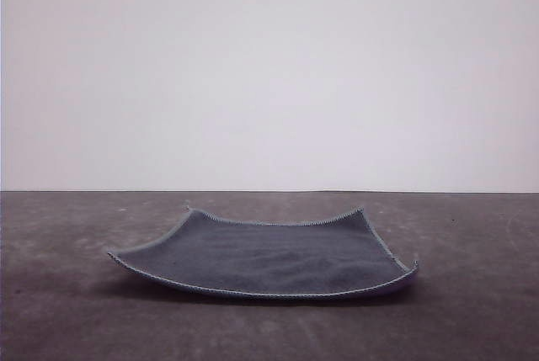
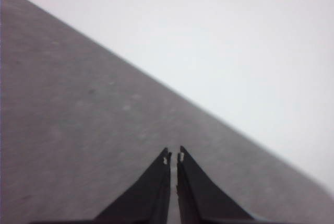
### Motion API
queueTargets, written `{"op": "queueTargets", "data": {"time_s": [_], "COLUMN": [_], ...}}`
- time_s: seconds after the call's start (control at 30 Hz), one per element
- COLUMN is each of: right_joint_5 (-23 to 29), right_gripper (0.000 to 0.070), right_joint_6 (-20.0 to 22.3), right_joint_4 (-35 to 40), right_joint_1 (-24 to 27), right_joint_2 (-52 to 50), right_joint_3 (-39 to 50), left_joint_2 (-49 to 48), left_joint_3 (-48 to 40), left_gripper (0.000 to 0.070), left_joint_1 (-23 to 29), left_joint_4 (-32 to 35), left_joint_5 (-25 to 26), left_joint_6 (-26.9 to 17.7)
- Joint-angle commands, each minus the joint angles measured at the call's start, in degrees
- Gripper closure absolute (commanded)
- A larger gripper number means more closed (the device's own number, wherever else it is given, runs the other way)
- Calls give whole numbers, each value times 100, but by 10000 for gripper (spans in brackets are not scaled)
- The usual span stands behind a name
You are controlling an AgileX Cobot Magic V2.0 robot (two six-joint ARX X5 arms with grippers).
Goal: Fold clothes
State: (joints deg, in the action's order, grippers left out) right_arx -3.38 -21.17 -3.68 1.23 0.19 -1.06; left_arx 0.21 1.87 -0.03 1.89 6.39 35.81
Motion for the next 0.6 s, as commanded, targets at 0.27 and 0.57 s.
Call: {"op": "queueTargets", "data": {"time_s": [0.27, 0.57], "right_joint_5": [-187, -838], "right_gripper": [696, 696], "right_joint_6": [-352, -123], "right_joint_4": [-1441, -2838], "right_joint_1": [7, 7], "right_joint_2": [277, 1732], "right_joint_3": [-1388, -2725], "left_joint_2": [342, 1712], "left_joint_3": [1168, 2954], "left_gripper": [688, 688], "left_joint_1": [2, 2], "left_joint_4": [-1393, -3521], "left_joint_5": [-15, 36], "left_joint_6": [144, -1273]}}
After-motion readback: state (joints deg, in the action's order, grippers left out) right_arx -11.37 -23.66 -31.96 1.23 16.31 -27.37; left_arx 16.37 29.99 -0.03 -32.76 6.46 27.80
